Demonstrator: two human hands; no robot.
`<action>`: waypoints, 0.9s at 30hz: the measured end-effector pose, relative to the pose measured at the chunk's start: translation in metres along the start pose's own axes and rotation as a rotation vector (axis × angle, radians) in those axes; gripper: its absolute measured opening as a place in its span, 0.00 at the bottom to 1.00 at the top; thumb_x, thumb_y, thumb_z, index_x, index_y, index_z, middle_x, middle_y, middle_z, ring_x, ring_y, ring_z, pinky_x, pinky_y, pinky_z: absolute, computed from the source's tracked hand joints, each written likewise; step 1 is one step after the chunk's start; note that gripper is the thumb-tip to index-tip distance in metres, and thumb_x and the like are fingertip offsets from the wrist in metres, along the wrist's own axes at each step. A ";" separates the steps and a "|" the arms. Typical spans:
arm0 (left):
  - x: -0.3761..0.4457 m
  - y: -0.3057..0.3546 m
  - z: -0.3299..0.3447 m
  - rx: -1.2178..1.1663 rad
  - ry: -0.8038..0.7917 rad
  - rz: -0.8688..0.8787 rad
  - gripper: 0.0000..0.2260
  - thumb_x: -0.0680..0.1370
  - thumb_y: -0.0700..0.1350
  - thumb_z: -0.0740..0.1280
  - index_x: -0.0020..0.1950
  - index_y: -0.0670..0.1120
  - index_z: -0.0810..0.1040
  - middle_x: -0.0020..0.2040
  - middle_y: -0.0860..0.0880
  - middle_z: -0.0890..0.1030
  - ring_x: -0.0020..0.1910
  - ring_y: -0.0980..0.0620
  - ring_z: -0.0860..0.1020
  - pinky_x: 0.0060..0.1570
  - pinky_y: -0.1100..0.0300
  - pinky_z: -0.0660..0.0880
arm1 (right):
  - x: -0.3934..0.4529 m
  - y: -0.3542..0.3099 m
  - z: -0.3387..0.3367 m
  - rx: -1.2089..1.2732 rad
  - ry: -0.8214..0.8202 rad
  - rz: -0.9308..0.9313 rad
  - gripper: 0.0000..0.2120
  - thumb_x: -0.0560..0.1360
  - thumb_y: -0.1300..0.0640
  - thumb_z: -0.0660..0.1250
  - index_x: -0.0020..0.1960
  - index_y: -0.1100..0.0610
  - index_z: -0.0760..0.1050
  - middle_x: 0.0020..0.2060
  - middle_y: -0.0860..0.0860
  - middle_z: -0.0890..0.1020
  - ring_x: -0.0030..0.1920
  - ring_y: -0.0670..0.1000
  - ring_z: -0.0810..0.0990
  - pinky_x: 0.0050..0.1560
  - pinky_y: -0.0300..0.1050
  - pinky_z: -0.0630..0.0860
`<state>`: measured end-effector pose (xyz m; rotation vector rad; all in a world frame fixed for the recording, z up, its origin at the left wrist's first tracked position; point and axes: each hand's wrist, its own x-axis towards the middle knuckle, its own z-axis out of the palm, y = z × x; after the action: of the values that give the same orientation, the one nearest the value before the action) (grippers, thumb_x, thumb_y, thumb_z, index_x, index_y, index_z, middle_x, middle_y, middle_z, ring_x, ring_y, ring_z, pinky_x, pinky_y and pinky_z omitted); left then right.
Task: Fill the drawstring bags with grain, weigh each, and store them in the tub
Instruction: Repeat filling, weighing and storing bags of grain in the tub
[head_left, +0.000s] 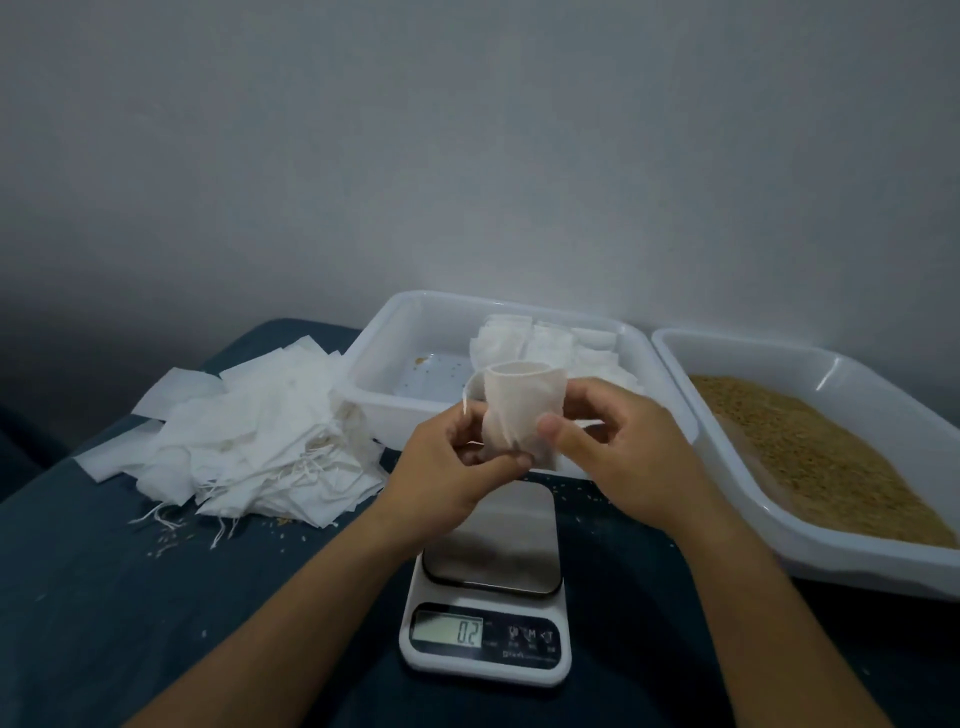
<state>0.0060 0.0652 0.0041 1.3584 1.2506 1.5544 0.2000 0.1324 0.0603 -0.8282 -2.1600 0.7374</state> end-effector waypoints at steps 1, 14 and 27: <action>-0.002 -0.001 -0.002 0.022 -0.013 0.015 0.20 0.69 0.51 0.82 0.58 0.51 0.83 0.52 0.49 0.88 0.52 0.48 0.87 0.55 0.53 0.83 | -0.004 0.002 0.009 -0.027 0.030 -0.008 0.04 0.77 0.41 0.72 0.51 0.39 0.80 0.47 0.33 0.84 0.50 0.39 0.83 0.46 0.32 0.78; -0.008 -0.024 -0.029 0.146 -0.046 0.037 0.09 0.74 0.53 0.74 0.44 0.50 0.79 0.39 0.52 0.83 0.40 0.53 0.83 0.45 0.56 0.81 | -0.034 0.018 0.046 0.133 0.083 0.098 0.10 0.78 0.54 0.75 0.57 0.42 0.81 0.45 0.40 0.88 0.47 0.43 0.87 0.48 0.39 0.82; -0.008 -0.031 -0.038 0.593 -0.053 0.026 0.15 0.74 0.51 0.77 0.59 0.60 0.78 0.47 0.59 0.83 0.39 0.65 0.79 0.41 0.73 0.72 | -0.031 0.038 0.050 -0.153 -0.039 0.215 0.32 0.75 0.45 0.77 0.75 0.36 0.68 0.56 0.36 0.79 0.49 0.37 0.80 0.46 0.30 0.73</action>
<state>-0.0327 0.0589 -0.0272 1.7652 1.7488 1.1926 0.1915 0.1205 -0.0084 -1.1482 -2.2059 0.7041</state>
